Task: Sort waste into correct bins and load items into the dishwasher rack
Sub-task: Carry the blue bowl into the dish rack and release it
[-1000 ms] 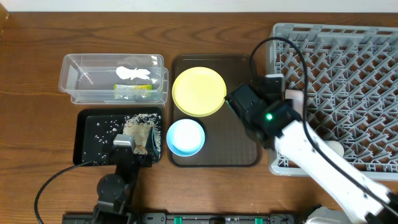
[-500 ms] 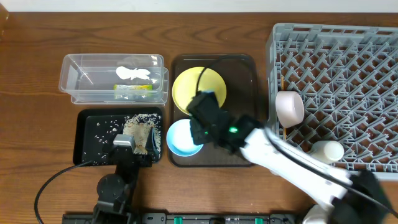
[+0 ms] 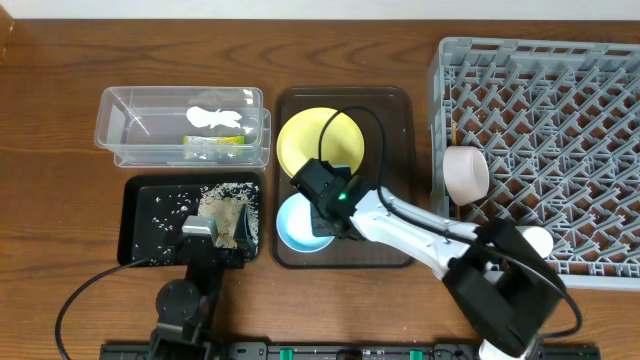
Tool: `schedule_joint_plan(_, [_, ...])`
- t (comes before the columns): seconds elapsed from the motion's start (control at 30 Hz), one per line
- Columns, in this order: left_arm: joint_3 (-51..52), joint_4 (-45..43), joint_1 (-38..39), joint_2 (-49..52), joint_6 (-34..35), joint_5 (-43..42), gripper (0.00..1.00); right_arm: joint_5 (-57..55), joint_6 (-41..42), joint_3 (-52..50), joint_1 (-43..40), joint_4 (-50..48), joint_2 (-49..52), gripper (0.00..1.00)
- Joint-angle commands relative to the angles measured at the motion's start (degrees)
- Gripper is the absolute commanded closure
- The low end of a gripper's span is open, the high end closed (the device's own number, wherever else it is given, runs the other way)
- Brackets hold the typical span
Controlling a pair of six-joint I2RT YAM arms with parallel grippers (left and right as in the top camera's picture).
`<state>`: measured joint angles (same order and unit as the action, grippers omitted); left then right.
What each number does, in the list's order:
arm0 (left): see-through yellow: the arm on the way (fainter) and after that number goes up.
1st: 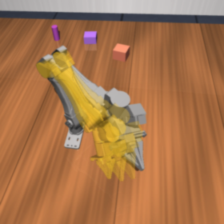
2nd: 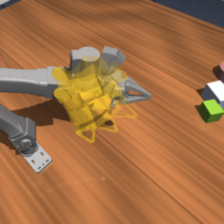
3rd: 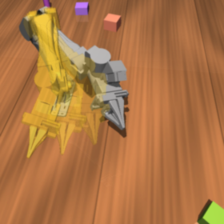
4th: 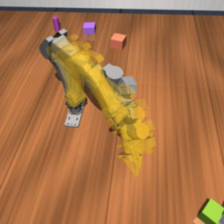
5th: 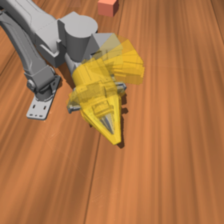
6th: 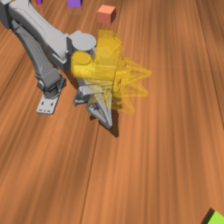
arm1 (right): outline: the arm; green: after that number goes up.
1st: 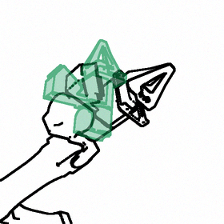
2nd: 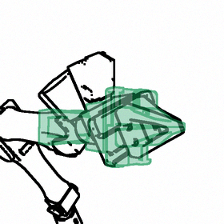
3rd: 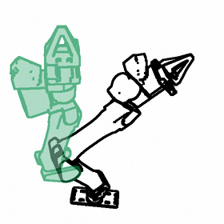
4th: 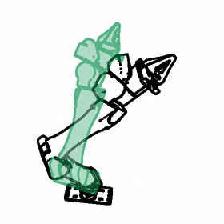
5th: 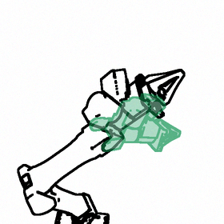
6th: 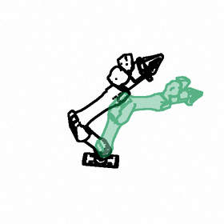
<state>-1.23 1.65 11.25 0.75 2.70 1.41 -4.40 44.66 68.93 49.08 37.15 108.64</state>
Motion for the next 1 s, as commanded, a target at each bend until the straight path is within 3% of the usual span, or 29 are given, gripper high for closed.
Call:
schedule_joint_plan(0.0, [1.0, 2.4, -0.3, 0.0, -0.7, 0.5, 0.12, -4.2, -2.2, 0.4, -2.8, 2.6, -6.5, 0.99])
schedule_joint_plan(0.13, [1.0, 2.4, -0.3, 0.0, -0.7, 0.5, 0.12, -13.7, -4.5, 0.4, -5.0, 8.4, -14.9, 0.99])
schedule_joint_plan(0.4, [1.0, 2.4, -0.3, 0.0, -0.7, 0.5, 0.12, -53.8, -4.5, 0.4, -14.5, 21.9, -31.9, 0.99])
schedule_joint_plan(0.5, [1.0, 2.4, -0.3, 0.0, -0.7, 0.5, 0.12, -61.1, -4.5, 0.4, -19.1, 24.0, -33.7, 0.99])
schedule_joint_plan(0.73, [1.0, 2.4, -0.3, 0.0, -0.7, 0.5, 0.12, -66.4, -4.5, 0.3, -34.0, 30.5, -30.9, 0.99])
schedule_joint_plan(0.97, [1.0, 2.4, -0.3, 0.0, -0.7, 0.5, 0.12, -63.8, -4.7, 0.3, -45.0, 29.4, -23.1, 0.99])
